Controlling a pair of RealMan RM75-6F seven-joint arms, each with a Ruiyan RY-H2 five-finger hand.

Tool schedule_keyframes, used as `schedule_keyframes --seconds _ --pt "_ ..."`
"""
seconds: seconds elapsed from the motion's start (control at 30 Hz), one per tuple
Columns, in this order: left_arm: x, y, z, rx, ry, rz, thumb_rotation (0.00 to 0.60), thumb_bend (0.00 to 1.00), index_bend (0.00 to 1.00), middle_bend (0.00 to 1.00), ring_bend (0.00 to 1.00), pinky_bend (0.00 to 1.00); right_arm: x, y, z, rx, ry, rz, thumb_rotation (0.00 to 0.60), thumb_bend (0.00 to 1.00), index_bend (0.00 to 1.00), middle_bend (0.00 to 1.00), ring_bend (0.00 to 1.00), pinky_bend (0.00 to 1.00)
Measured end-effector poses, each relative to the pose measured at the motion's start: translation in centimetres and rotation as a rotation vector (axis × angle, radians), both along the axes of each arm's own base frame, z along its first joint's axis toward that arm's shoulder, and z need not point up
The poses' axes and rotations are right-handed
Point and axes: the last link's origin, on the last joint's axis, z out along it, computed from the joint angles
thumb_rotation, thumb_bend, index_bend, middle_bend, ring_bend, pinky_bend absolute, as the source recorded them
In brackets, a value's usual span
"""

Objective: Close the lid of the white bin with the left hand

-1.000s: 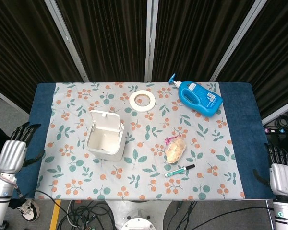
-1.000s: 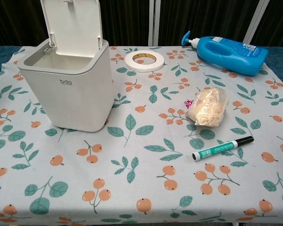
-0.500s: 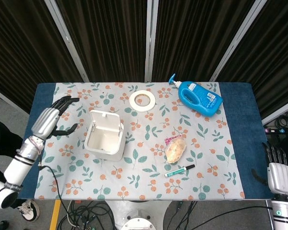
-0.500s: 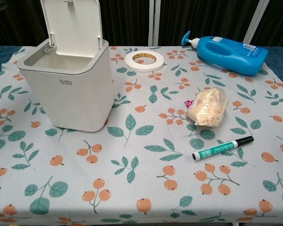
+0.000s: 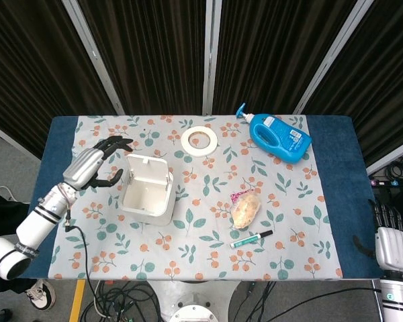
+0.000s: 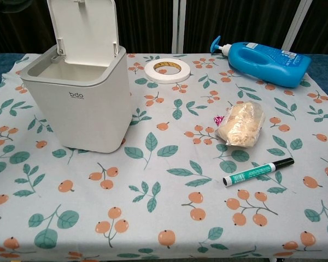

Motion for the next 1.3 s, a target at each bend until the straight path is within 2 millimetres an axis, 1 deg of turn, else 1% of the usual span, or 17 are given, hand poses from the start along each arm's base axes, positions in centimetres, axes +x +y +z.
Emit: schedule_keyframes --seconds 0.17,0.4,0.7,0.87,1.03,1.17,1.3 --pt "0.2 -1.4 -0.3 -0.04 0.003 -0.025 0.6 0.51 0.11 0.27 0.05 0.13 -0.1 -0.1 -0.1 -0.008 -0.004 -0.004 0.6 0.17 0.0 0.0 0.0 0.0" --pt "0.4 -3.8 -1.5 -0.088 0.051 -0.071 0.6 0.51 0.11 0.27 0.05 0.13 -0.1 -0.2 -0.3 -0.02 -0.013 -0.006 0.6 0.18 0.0 0.0 0.0 0.0" --pt "0.5 -6.7 -2.5 -0.102 0.078 -0.135 0.6 0.51 0.1 0.27 0.05 0.13 -0.1 -0.3 -0.3 -0.018 -0.043 -0.006 0.6 0.18 0.0 0.0 0.0 0.0" --pt "0.2 -7.5 -2.9 -0.063 0.114 -0.166 0.6 0.51 0.1 0.27 0.04 0.12 -0.1 -0.3 -0.6 -0.008 -0.062 -0.01 0.6 0.18 0.0 0.0 0.0 0.0" --pt "-0.6 -8.5 -4.1 -0.005 0.162 -0.203 0.6 0.51 0.1 0.27 0.04 0.11 0.1 -0.4 -0.4 -0.003 -0.136 -0.008 0.6 0.18 0.0 0.0 0.0 0.0" --pt "-1.1 -8.9 -5.2 0.02 0.207 -0.218 0.6 0.51 0.1 0.27 0.04 0.11 0.0 -0.4 -0.3 -0.005 -0.114 -0.012 0.6 0.18 0.0 0.0 0.0 0.0" --pt "-1.5 -9.0 -5.8 0.046 0.244 -0.232 0.6 0.51 0.1 0.27 0.04 0.11 -0.2 -0.4 -0.3 -0.004 -0.117 -0.019 0.6 0.18 0.0 0.0 0.0 0.0"
